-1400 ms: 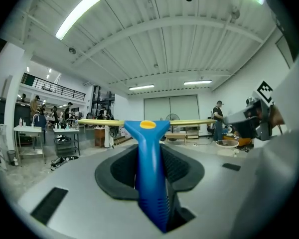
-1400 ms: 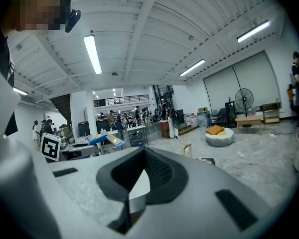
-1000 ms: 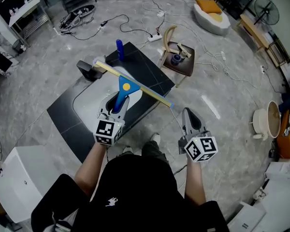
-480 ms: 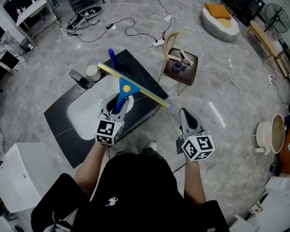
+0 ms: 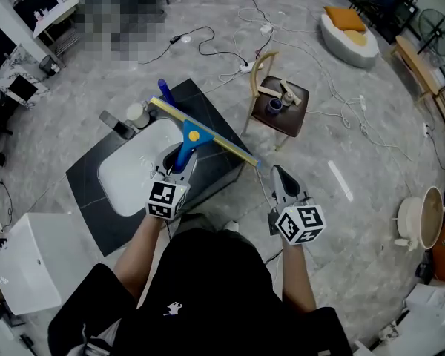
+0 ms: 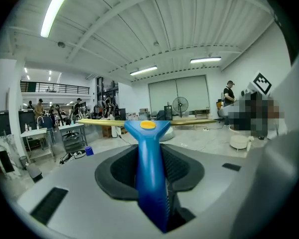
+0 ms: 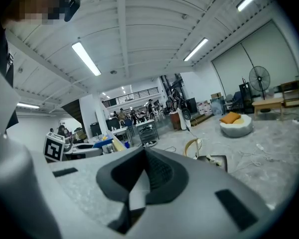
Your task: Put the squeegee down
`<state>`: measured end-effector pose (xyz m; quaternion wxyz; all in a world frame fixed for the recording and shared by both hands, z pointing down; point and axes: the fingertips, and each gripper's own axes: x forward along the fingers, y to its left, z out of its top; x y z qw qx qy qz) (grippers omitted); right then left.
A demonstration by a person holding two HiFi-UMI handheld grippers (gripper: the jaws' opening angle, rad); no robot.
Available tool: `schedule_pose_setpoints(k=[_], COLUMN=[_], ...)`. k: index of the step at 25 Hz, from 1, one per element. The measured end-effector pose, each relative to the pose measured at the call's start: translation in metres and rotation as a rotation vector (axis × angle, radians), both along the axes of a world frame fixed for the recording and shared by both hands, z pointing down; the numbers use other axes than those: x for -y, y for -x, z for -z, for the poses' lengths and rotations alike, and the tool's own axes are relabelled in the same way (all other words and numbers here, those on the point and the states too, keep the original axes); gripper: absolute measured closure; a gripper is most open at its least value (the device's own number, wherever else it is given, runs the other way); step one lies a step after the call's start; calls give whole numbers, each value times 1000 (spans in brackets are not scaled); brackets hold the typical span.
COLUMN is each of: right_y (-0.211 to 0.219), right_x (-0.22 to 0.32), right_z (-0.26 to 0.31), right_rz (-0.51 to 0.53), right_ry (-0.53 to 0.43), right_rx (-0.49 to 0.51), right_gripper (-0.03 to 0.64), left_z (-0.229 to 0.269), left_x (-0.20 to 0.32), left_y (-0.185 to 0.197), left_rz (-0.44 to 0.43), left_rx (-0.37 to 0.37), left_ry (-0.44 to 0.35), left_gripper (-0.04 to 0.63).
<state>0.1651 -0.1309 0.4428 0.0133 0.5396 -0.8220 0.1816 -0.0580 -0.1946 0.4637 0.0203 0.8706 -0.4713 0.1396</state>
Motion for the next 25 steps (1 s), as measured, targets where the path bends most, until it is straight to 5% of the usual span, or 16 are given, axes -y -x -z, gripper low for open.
schedule_pose_setpoints(k=[25], right_y=[23], right_x=[62], right_z=[-57], right_rz=[-131], right_ry=[169], right_rx=[-85], right_gripper=[615], left_z=[-107], left_x=[107], left_y=[-8], left_rz=[-258], left_rx=[125], left_ry=[183], left_gripper=[465])
